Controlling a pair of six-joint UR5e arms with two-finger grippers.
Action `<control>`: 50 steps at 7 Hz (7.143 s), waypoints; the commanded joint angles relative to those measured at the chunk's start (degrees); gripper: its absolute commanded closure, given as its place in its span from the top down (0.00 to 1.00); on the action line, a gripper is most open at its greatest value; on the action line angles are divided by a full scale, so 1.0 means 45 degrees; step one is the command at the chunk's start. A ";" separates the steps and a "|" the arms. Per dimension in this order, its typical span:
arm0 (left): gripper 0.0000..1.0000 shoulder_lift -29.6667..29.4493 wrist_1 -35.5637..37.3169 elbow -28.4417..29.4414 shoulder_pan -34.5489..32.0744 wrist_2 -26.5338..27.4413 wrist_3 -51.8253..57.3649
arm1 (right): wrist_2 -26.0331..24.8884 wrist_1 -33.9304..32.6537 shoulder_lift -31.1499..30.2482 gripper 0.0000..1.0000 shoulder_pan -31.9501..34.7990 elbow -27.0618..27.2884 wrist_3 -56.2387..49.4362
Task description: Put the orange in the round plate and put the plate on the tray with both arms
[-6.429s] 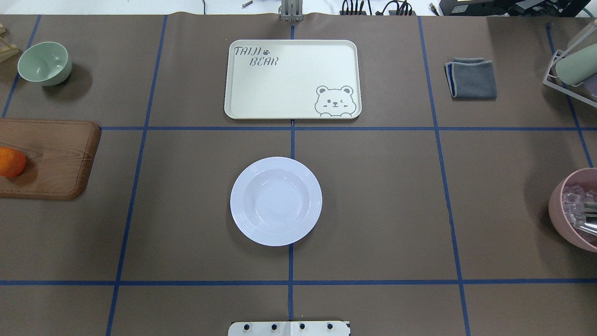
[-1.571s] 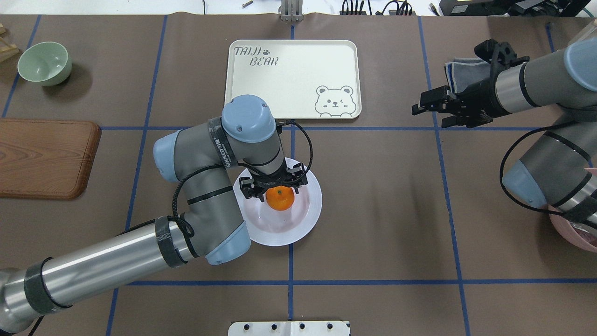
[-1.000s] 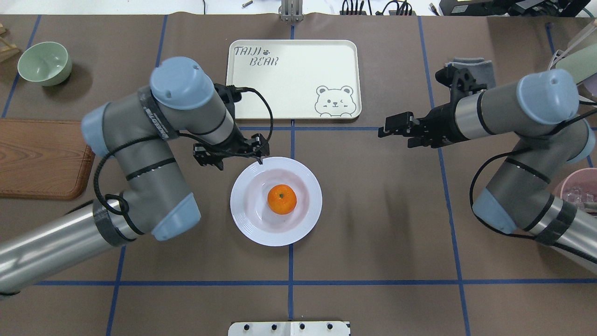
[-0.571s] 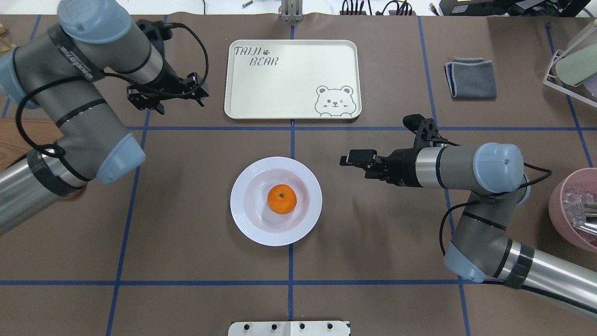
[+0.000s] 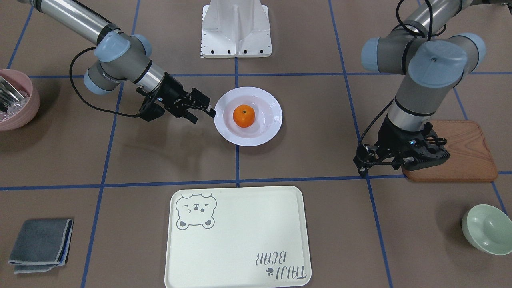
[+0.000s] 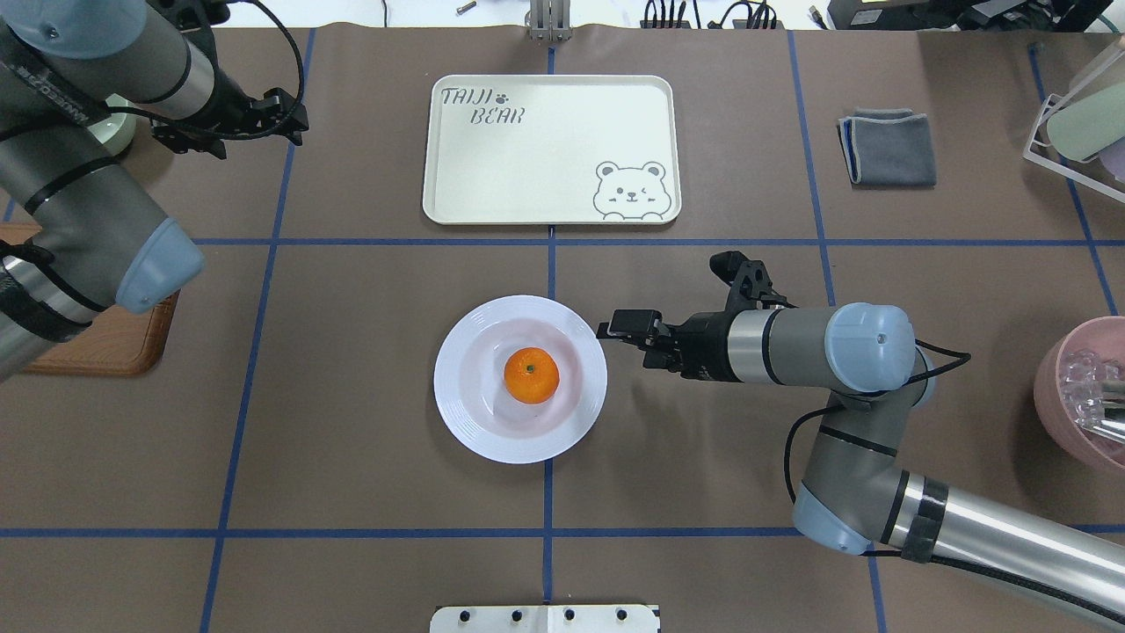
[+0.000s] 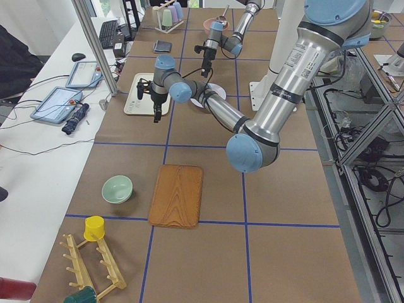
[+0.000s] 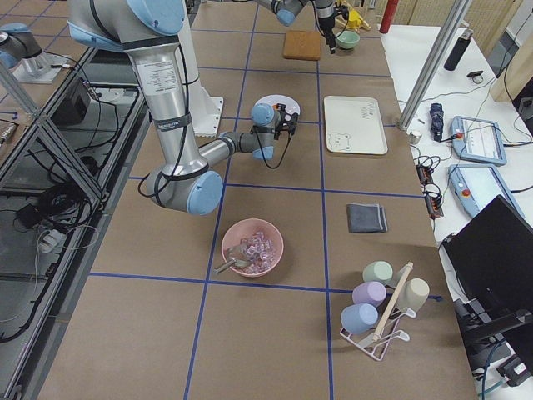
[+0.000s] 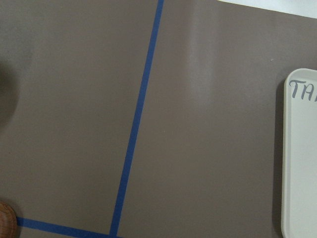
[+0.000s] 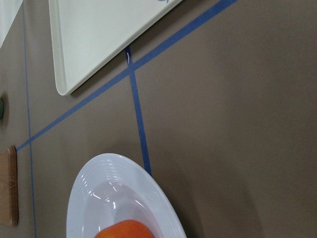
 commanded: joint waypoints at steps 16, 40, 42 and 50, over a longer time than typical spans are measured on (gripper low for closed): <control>0.99 0.3216 -0.0369 -0.0057 -0.2869 -0.0799 0.5974 | -0.1503 0.0276 0.1263 0.21 -0.1282 -0.1109 0.0552; 0.99 0.4837 -0.0389 -0.0271 -0.3963 -0.0819 0.7791 | 0.1825 -0.8698 0.2250 1.00 0.6013 -0.1121 -0.7174; 0.99 0.5380 -0.0369 -0.0467 -0.4720 -0.2661 0.9385 | 0.4134 -1.1487 -0.0575 1.00 0.8530 0.1010 -1.2796; 0.99 0.8778 -0.0058 -0.1445 -0.6419 -0.5174 1.1839 | 0.6095 -1.7712 -0.4731 1.00 1.3542 0.2251 -2.2886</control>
